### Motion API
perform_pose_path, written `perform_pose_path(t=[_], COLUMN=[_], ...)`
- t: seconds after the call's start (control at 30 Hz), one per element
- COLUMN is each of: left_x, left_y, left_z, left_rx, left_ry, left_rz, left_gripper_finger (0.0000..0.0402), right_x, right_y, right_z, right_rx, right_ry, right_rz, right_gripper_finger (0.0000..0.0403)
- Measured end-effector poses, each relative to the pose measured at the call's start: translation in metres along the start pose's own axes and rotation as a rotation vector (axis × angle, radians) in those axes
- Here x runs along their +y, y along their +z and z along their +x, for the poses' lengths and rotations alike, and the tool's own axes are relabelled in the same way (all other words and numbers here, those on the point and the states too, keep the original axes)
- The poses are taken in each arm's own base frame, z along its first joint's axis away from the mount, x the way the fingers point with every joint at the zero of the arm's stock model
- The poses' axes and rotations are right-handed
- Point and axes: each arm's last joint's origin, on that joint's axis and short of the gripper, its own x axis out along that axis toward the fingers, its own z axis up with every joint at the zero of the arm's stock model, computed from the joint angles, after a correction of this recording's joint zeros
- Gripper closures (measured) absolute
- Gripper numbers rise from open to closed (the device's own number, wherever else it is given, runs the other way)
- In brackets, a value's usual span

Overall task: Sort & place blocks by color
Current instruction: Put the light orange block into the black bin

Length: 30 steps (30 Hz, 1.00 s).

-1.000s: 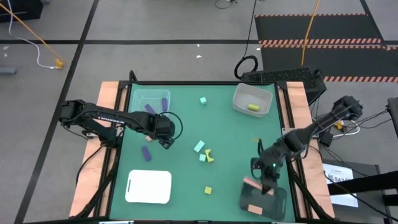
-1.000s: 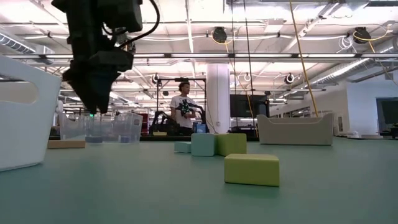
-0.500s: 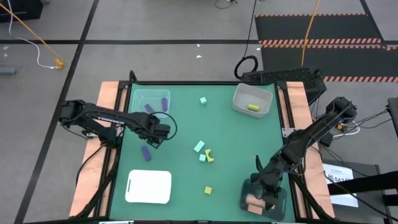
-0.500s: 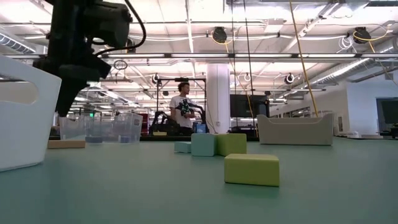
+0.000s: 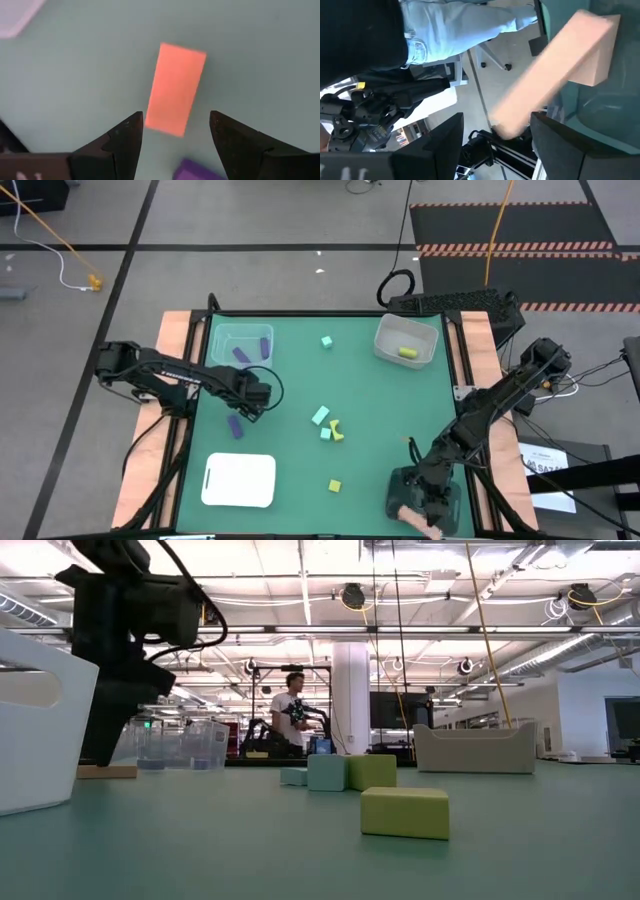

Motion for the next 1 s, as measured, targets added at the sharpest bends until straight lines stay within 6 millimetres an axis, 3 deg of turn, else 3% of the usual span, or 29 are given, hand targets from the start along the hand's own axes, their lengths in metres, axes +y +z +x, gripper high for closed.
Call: perform_pose_path(t=[0.43, 0.73, 0.83, 1.0], left_x=[-0.002, 0.001, 0.002, -0.001], left_y=[0.004, 0.0, -0.001, 0.001], left_z=[0.002, 0.023, 0.026, 0.023], left_rx=[-0.094, -0.139, -0.131, -0.138], left_ry=[0.01, -0.049, -0.048, -0.067], left_rz=[0.049, -0.046, -0.055, -0.057], left_gripper_finger=[0.0174, 0.0175, 0.0195, 0.0274], right_x=[-0.009, -0.008, -0.007, -0.004], right_y=[-0.002, -0.002, -0.002, -0.003], right_z=[-0.001, -0.001, -0.001, -0.003], right_rx=[0.013, 0.01, 0.009, 0.004], right_ry=[-0.079, -0.072, -0.063, -0.04], right_rz=[0.095, 0.081, 0.07, 0.074], right_gripper_finger=[0.0188, 0.0188, 0.0188, 0.0188])
